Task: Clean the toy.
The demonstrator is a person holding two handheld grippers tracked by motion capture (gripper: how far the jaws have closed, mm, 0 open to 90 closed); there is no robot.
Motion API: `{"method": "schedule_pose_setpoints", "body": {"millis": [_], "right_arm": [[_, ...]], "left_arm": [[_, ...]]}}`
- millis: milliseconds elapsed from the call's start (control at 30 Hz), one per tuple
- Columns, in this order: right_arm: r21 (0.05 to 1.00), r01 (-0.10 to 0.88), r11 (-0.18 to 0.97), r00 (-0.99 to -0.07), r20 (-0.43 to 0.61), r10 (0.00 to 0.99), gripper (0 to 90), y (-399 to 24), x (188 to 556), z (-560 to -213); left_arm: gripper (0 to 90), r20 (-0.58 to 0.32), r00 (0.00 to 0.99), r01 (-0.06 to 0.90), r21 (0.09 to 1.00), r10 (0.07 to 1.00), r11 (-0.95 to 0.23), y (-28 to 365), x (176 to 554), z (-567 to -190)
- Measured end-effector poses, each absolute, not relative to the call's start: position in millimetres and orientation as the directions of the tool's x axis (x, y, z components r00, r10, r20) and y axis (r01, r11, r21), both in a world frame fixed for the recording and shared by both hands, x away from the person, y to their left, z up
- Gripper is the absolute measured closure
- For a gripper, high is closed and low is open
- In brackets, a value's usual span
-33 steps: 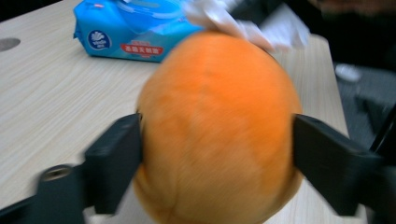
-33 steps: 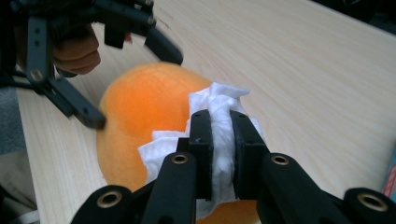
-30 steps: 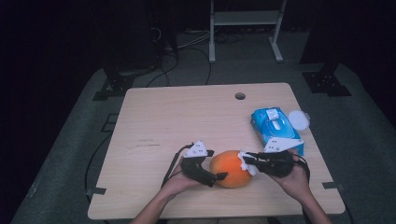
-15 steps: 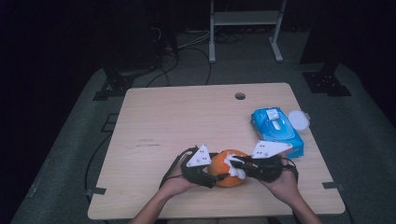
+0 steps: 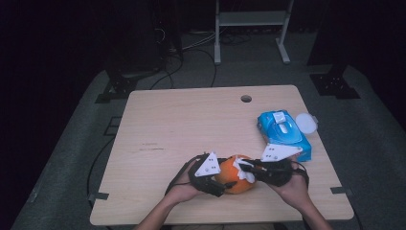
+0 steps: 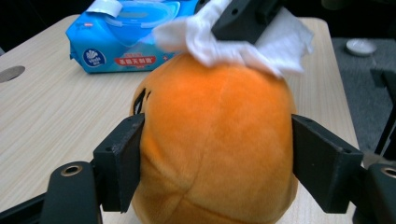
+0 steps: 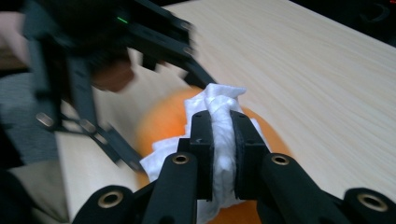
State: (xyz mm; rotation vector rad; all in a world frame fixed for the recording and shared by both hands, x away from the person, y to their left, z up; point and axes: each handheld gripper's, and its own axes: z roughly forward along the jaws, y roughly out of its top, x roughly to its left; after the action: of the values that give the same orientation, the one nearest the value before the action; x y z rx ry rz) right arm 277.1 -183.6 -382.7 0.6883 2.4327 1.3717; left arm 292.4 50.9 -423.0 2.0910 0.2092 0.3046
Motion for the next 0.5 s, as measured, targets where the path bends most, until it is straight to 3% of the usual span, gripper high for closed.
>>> {"method": "schedule_pose_setpoints", "body": {"millis": [200,367,500], "right_arm": [[0.848,0.218,0.483,-0.872,-0.054,0.487,79.9,-164.9,270.8,-378.7],[0.855,0.267,0.444,-0.849,-0.009,0.528,80.0,-180.8,277.6,-380.6],[0.861,0.248,0.445,-0.881,0.009,0.474,80.0,-163.7,270.0,-381.7]], "left_arm": [[23.7,0.14,0.953,0.02,0.856,0.268,-0.517,51.0,290.1,-422.8],[23.4,0.158,0.953,0.002,0.849,0.259,-0.528,49.4,289.6,-422.2],[21.7,0.178,0.955,-0.019,0.835,0.238,-0.551,48.0,287.6,-423.0]]}}
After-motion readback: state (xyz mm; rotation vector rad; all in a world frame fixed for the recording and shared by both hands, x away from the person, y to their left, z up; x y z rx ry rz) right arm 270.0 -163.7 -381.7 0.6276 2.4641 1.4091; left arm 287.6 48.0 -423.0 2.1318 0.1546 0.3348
